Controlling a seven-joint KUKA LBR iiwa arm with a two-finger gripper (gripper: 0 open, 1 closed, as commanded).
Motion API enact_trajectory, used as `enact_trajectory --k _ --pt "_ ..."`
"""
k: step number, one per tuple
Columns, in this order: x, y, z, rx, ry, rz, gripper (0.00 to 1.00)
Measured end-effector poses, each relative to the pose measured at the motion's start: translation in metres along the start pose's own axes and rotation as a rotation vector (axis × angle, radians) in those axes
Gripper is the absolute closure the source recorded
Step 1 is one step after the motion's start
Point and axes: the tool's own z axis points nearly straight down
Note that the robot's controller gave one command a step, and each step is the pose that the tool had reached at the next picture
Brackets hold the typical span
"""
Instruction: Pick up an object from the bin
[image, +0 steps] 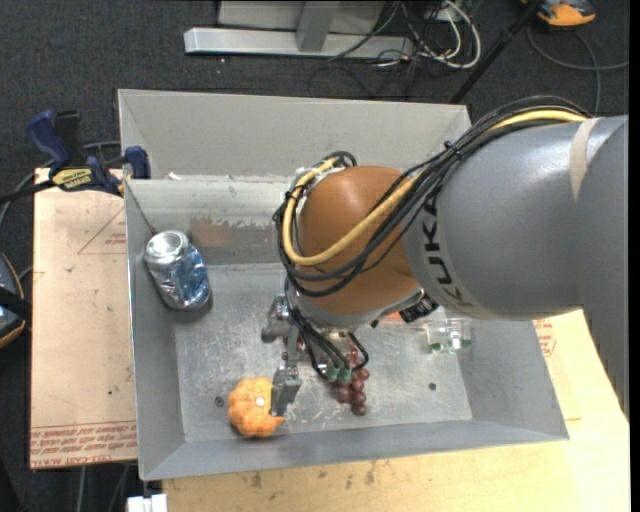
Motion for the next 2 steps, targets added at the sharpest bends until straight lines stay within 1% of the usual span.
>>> enact_trajectory --k 1,2 --pt "-0.002 -0.001 -0.004 -0.001 -0.007 0.003 0.0" --pt "0.004 -0.003 0.058 -0.002 -0.012 -0.078 0.0"
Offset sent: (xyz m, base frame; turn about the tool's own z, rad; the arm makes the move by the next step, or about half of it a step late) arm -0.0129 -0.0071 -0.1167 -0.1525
